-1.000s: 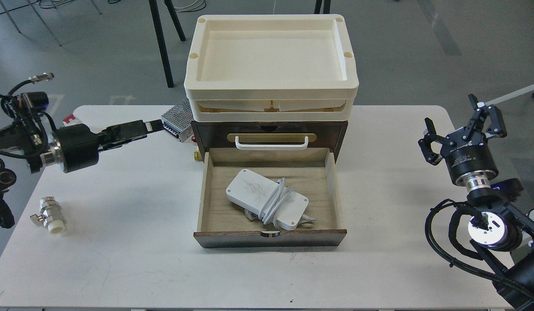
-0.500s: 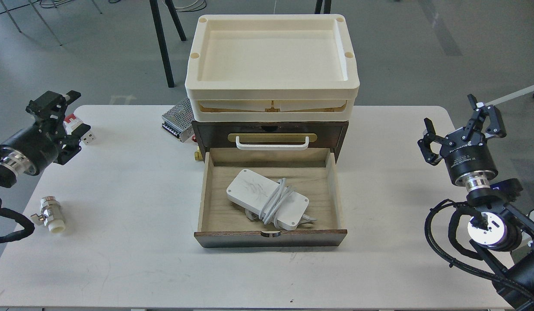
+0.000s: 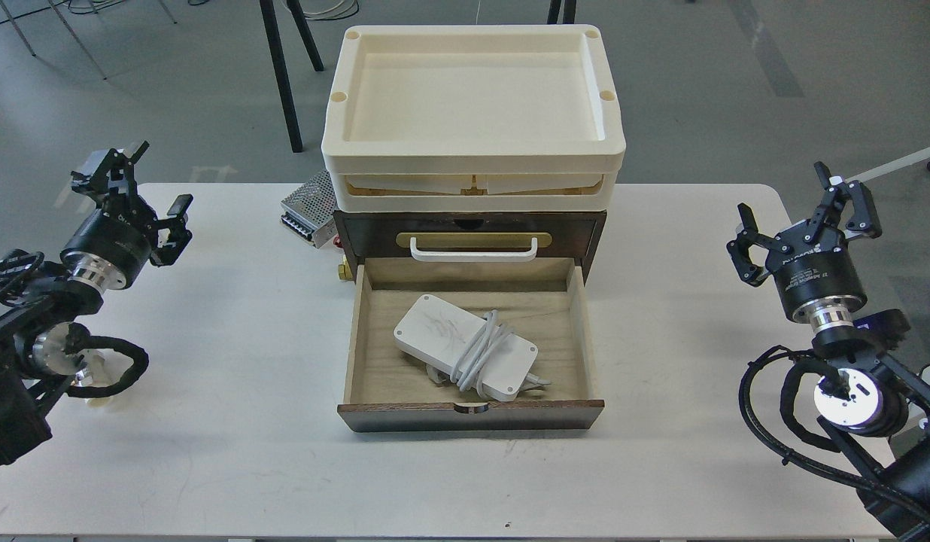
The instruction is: Put charging cable into cabinet
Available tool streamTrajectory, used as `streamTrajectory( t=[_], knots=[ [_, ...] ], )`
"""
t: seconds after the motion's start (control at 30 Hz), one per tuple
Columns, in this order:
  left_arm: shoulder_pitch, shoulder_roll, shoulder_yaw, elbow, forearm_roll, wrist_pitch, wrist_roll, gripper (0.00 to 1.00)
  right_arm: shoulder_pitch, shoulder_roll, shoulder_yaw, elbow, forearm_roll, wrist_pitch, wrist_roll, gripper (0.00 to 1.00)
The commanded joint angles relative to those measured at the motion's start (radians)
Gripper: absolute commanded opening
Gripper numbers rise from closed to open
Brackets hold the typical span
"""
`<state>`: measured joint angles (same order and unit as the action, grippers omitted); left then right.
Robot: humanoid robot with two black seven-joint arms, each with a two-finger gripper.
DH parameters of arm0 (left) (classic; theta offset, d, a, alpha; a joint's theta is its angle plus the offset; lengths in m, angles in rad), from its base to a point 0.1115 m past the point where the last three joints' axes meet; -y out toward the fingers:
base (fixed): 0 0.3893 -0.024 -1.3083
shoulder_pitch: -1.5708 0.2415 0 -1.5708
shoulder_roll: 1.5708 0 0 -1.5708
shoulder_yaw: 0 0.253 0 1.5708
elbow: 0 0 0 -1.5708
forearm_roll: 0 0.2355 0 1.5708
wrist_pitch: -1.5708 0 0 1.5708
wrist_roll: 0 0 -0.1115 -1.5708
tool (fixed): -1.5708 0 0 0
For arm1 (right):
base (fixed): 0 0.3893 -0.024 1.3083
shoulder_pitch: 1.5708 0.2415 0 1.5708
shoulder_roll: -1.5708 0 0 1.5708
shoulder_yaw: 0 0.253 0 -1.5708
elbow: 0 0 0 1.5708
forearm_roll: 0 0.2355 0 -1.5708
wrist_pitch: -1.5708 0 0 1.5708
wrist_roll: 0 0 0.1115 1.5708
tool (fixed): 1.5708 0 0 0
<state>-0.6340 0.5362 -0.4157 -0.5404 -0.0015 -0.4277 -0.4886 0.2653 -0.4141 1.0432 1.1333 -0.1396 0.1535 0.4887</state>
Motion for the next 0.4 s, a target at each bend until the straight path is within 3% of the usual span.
streamTrajectory(
  t=[0.0, 0.37],
  knots=[
    [0.03, -0.008, -0.005, 0.016, 0.002, -0.009, 0.0, 0.94, -0.001, 0.0, 0.0, 0.0, 0.0, 0.0, 0.0, 0.99],
    [0.033, -0.038, -0.008, 0.016, 0.0, -0.008, 0.0, 0.95, -0.001, 0.0, 0.0, 0.0, 0.0, 0.0, 0.0, 0.99]
  ],
)
